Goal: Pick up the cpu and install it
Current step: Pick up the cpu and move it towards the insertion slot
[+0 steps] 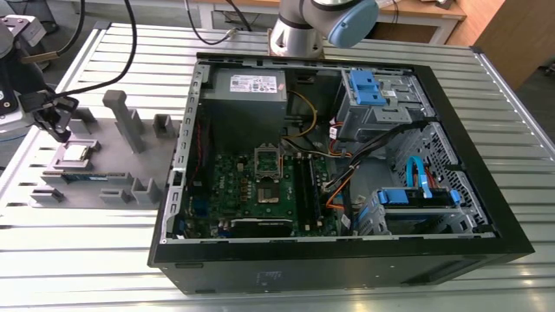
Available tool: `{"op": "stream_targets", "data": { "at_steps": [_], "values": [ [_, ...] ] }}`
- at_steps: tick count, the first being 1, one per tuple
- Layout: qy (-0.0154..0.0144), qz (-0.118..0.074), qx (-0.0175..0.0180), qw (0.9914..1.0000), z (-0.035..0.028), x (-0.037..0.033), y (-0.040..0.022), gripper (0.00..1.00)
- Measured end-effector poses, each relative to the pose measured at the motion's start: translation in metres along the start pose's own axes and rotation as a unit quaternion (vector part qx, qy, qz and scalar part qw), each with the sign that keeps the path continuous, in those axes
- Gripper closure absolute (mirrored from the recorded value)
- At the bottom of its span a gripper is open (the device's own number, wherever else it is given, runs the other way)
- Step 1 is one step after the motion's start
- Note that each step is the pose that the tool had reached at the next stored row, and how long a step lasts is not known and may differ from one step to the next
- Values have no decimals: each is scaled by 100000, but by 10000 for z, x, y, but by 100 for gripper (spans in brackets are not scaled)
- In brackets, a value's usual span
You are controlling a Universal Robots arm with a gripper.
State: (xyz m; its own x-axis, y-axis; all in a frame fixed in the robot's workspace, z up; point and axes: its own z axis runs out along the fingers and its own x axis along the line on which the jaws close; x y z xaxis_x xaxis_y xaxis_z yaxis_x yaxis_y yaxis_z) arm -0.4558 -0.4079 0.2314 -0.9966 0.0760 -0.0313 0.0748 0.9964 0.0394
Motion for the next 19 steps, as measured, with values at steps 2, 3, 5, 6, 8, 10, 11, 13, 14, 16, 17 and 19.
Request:
{"op": "stream_targets", "data": {
  "at_steps": [2,3,5,6,8,10,11,13,14,16,17,19],
  "values": [
    [-2,2,-1,100000,8,1,0,89],
    [-2,0,0,100000,13,1,0,89],
    [0,0,-1,100000,13,1,0,89],
    [1,-1,0,100000,13,1,0,89],
    [-1,0,0,100000,13,1,0,89],
    [-1,2,0,100000,13,1,0,89],
    [1,2,1,100000,13,1,0,89],
    [0,1,1,100000,14,1,0,89],
    [2,1,1,100000,14,1,0,89],
    [-1,0,1,100000,14,1,0,84],
    [-1,-1,0,100000,14,1,-1,77],
    [-1,1,1,100000,14,1,-1,71]
  ]
}}
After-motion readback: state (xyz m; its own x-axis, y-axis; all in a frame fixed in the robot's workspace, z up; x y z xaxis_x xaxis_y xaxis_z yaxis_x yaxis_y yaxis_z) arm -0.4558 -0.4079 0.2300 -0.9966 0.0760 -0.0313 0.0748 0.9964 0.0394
